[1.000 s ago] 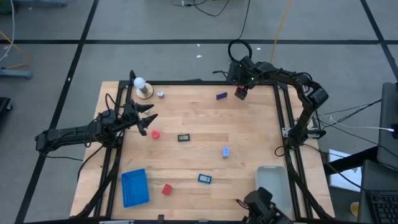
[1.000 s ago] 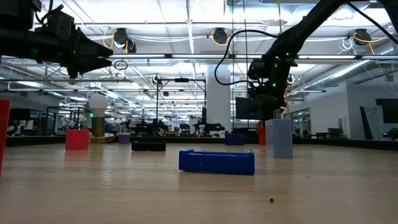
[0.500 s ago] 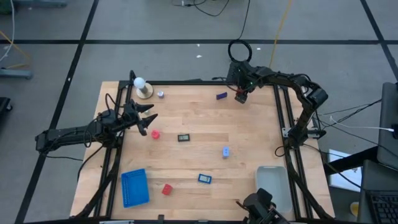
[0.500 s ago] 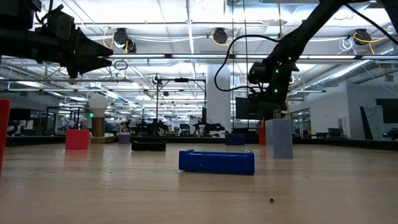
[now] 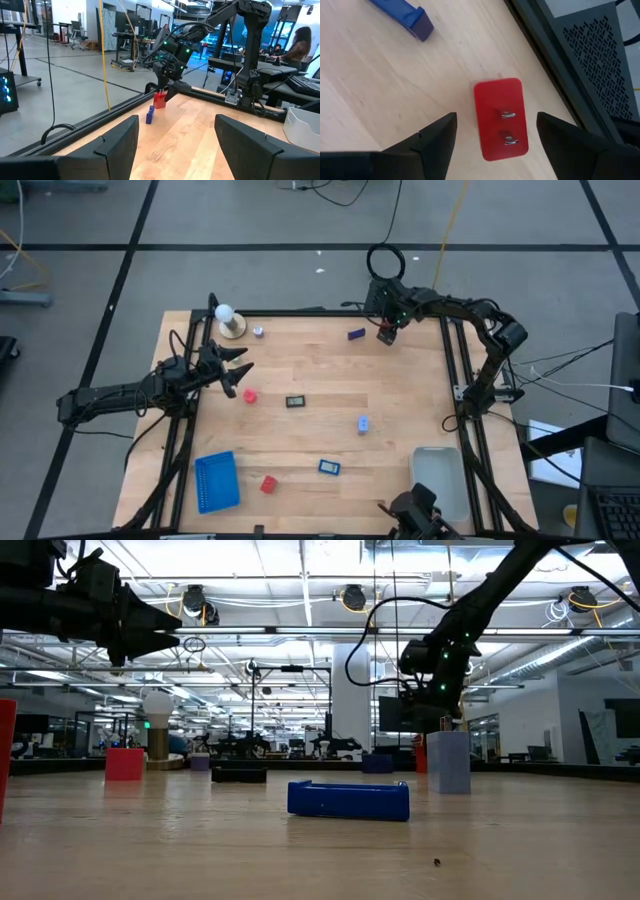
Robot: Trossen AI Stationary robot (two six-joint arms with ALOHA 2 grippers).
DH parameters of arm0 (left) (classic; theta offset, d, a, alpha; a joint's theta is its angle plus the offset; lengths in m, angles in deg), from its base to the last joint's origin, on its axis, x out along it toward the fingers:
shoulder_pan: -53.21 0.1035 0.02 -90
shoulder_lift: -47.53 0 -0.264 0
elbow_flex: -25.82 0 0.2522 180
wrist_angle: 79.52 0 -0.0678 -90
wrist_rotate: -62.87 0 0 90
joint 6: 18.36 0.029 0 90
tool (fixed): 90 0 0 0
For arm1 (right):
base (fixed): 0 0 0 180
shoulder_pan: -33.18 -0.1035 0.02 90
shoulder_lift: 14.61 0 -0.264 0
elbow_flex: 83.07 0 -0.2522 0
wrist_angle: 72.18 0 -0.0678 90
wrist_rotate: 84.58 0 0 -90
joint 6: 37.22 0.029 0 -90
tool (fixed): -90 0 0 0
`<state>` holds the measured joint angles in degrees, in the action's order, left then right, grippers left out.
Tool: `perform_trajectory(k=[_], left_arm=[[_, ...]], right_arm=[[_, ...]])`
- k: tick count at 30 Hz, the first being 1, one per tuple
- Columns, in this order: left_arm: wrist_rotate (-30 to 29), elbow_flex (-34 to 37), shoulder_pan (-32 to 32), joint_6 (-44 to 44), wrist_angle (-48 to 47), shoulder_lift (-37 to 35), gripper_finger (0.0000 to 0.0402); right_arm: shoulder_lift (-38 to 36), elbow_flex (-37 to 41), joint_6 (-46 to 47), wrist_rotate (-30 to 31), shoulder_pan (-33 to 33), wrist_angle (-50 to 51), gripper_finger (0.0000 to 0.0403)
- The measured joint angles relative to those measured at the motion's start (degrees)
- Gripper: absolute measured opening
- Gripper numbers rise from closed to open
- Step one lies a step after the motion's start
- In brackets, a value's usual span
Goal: Pick & Place Office items
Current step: Put the top red charger adapter into the gray bin
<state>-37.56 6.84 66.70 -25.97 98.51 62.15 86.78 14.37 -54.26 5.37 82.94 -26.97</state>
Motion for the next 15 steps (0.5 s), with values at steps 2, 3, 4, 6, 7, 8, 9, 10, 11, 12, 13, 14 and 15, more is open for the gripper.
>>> perform_trajectory(k=[2,3,4,6,7,8,9,10,11,12,13,14,15], left_arm=[[-0.01,0.00,-0.02,0.00,0.00,0.00,0.0259],[-0.01,0.00,0.01,0.00,0.00,0.00,0.0259],[-0.01,0.00,-0.02,0.02,0.00,0.00,0.0259],[0.00,0.00,0.01,0.02,0.00,0.00,0.0259],[0.02,0.00,0.01,0.02,0.00,0.00,0.0259],[0.02,0.00,-0.02,0.04,0.00,0.00,0.0259],[0.02,0.00,-0.01,0.04,0.00,0.00,0.0259],[0.01,0.00,0.00,0.01,0.00,0.00,0.0259],[0.02,0.00,-0.01,-0.02,0.00,0.00,0.0259],[0.00,0.00,-0.02,-0.02,0.00,0.00,0.0259],[0.02,0.00,-0.01,-0.02,0.00,0.00,0.0259],[0.00,0.00,-0.02,-0.04,0.00,0.00,0.0259],[0.02,0.00,-0.01,-0.06,0.00,0.00,0.0259]], right_arm=[[0.01,1.22,0.34,-0.02,0.00,-0.99,0.0246],[0.00,1.85,0.35,-0.02,0.00,-1.20,0.0238],[0.00,2.36,0.32,0.00,-0.01,-1.28,0.0228],[0.00,3.16,0.17,0.11,-0.25,-1.45,0.0207],[0.00,3.39,0.07,0.21,-0.35,-1.49,0.0195],[0.00,3.58,0.06,0.18,-0.37,-1.51,0.0181],[0.00,3.59,0.09,0.17,-0.37,-1.49,0.0166],[0.01,3.59,0.33,0.21,-0.39,-1.64,0.0150],[0.01,3.59,0.67,0.18,-0.38,-2.05,0.0134],[0.00,3.59,1.06,0.16,-0.37,-2.69,0.0120],[0.00,3.59,1.40,0.18,-0.37,-3.45,0.0111],[0.00,3.59,1.72,0.20,-0.39,-4.14,0.0111],[0.02,3.59,2.07,0.22,-0.37,-4.74,0.0111]])
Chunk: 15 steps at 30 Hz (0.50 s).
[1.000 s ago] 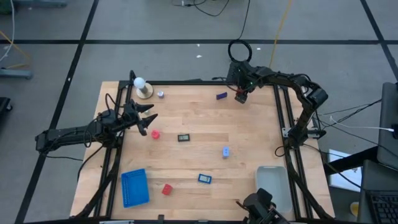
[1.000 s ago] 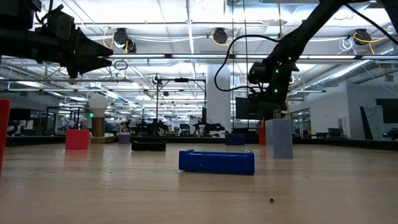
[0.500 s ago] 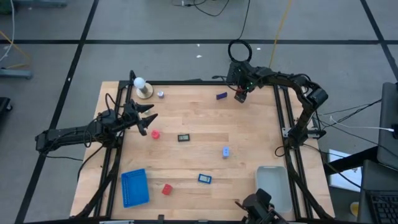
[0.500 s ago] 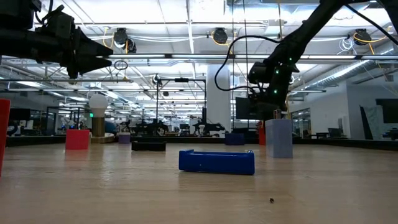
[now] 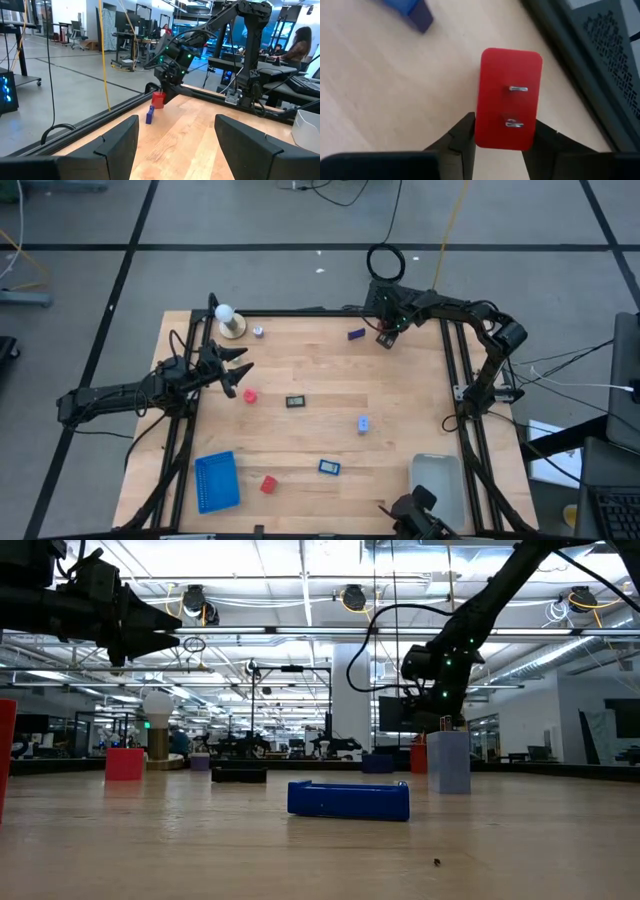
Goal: Pick & Place Office items
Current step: Put the top red charger adapter into the gray bin
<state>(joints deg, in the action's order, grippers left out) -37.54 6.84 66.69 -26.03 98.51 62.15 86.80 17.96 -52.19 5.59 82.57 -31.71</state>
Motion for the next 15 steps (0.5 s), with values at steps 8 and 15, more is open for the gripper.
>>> perform_trajectory(k=[8,15], left_arm=[[-0.02,0.00,0.00,-0.27,0.00,0.00,0.0259],[-0.07,0.00,0.02,-0.13,0.00,0.00,0.0259]], right_arm=[[-0.02,0.00,1.58,-0.02,0.00,-1.13,0.0111],[-0.02,0.00,3.39,-0.18,0.00,-1.03,0.0111]])
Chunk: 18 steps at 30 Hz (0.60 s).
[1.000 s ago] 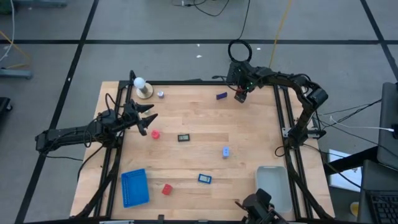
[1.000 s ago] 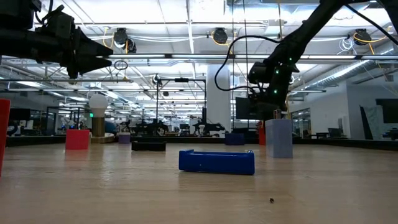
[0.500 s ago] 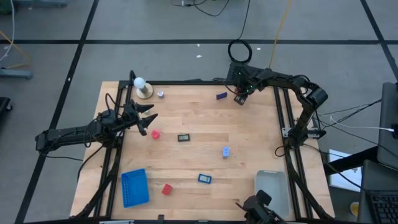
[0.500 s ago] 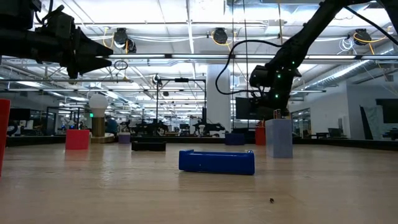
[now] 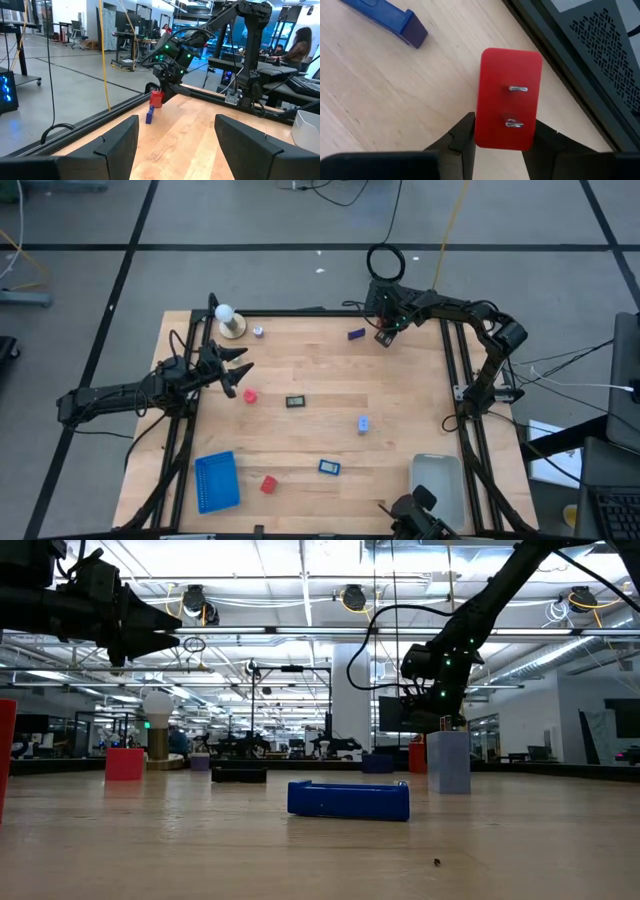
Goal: Pick & Place Office items
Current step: Put the top red charger adapter into the gray bin
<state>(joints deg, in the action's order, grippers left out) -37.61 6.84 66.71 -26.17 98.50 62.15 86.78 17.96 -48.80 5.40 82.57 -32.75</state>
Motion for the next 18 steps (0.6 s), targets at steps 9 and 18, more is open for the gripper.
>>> perform_trajectory(k=[9,18], left_arm=[[-0.02,0.00,0.00,0.13,-0.02,0.00,0.0259],[-0.04,0.00,-0.02,-0.09,-0.02,0.00,0.0259]], right_arm=[[-5.43,0.00,0.06,-0.01,-0.15,-0.16,0.0111],[-21.84,0.00,2.85,0.00,-0.17,3.38,0.0111]])
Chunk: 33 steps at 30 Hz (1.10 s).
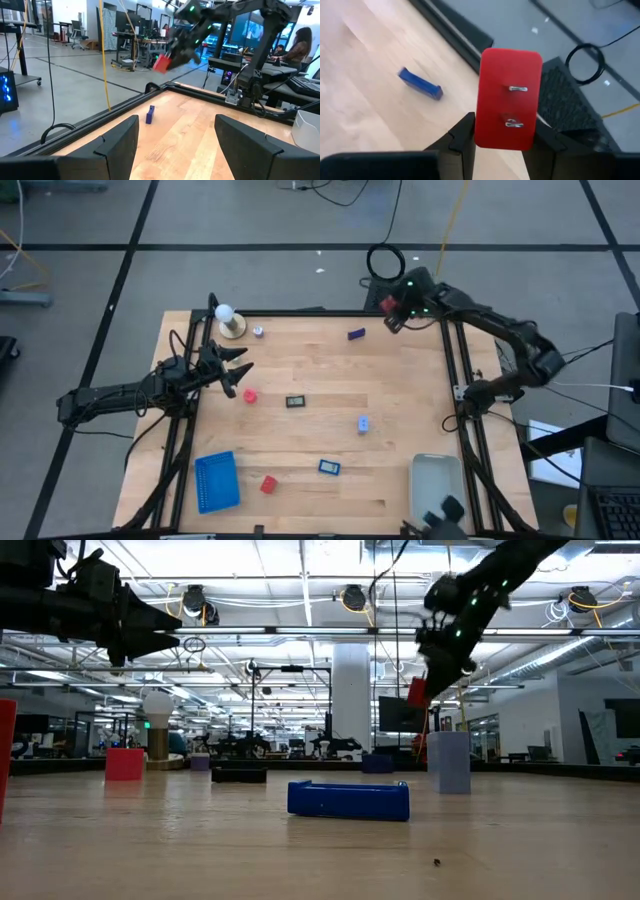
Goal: Pick & Place Office items
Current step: Put the top red charger adapter into the gray bin
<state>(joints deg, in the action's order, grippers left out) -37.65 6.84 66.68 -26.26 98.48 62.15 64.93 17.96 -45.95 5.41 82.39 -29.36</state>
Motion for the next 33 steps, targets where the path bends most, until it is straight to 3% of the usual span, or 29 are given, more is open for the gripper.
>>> perform_trajectory(k=[6,11,19,28,33], left_arm=[[0.02,0.00,0.02,-0.42,0.02,0.00,0.0259],[0.02,0.00,0.00,-0.45,0.00,0.00,0.0259],[-0.02,0.00,0.02,-3.67,0.04,0.00,0.0259],[0.00,0.00,0.02,-10.87,0.52,-0.02,0.0259],[1.27,0.00,0.00,-18.96,0.31,0.00,0.0259]], right_arm=[[-10.54,0.00,3.82,-0.34,0.00,7.70,0.0111],[-17.08,0.00,6.74,-4.49,-1.34,15.16,0.0111],[-24.90,0.00,10.85,-10.79,-8.77,18.17,0.0111],[-29.34,0.00,13.65,-10.25,-31.56,19.29,0.0111],[-32.41,0.00,19.05,-3.48,-48.88,19.33,0.0111]])
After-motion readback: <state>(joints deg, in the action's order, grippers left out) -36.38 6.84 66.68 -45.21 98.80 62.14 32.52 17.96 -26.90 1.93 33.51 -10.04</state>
